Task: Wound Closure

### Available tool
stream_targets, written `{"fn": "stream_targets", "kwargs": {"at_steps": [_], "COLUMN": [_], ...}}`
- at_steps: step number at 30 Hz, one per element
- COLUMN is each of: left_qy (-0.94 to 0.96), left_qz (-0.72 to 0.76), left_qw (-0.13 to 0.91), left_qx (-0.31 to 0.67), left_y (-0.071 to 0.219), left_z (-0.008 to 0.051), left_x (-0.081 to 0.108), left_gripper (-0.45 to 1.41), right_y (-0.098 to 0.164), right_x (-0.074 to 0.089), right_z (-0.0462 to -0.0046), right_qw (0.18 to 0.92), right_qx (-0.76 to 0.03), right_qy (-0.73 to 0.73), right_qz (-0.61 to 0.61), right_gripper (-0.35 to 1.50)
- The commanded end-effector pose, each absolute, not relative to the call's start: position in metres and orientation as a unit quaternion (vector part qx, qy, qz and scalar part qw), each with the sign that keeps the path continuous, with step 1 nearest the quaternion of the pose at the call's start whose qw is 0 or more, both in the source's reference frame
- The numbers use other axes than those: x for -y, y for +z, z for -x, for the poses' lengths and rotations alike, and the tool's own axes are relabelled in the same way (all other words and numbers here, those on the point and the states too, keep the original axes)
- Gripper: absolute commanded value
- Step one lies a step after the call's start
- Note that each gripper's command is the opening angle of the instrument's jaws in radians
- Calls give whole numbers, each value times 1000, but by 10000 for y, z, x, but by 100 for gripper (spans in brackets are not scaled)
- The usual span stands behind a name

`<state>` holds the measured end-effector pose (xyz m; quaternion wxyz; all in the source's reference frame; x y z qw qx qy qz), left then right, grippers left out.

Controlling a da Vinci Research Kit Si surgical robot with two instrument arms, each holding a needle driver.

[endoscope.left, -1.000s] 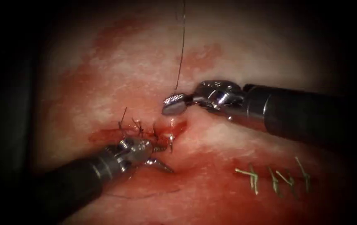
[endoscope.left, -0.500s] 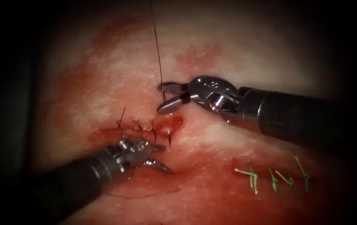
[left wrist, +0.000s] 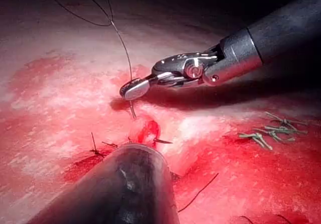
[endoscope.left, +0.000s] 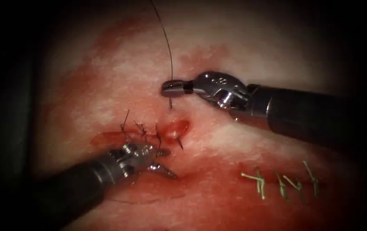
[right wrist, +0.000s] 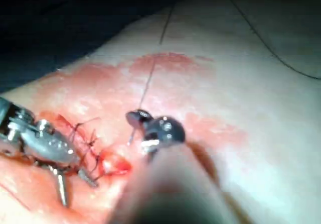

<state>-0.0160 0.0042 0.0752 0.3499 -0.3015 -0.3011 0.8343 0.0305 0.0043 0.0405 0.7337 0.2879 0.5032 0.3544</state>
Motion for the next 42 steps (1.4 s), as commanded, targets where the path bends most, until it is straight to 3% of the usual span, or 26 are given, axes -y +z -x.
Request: {"fn": "stream_targets", "kwargs": {"at_steps": [1,14,25,26,27,28,30,37,42], "left_qy": [834,836,853,856,858,864,868,863,862], "left_qz": [302,301,316,318,331,337,351,398,457], "left_qw": [350,347,299,289,276,264,242,224,181], "left_qx": [301,300,288,286,279,267,254,216,125], "left_y": [756,755,753,753,752,749,744,733,729], "left_z": [165,166,171,172,171,170,165,151,151], "left_x": [-45,-44,-48,-50,-53,-54,-48,-42,-55], "left_gripper": [54,54,56,58,59,59,69,68,64], "right_y": [409,410,398,397,395,393,389,389,395], "right_x": [-48,0,11,5,-10,-23,-41,-63,-61], "right_z": [-313,-320,-320,-319,-317,-312,-300,-276,-259], "right_qw": [730,731,705,702,693,691,711,709,708], "right_qx": [-490,-371,-387,-395,-422,-445,-473,-504,-503], "right_qy": [367,373,390,403,412,402,379,383,398], "right_qz": [-305,-434,-448,-435,-415,-403,-356,-311,-294], "right_gripper": [-35,-35,-35,5,94,113,113,109,108]}}
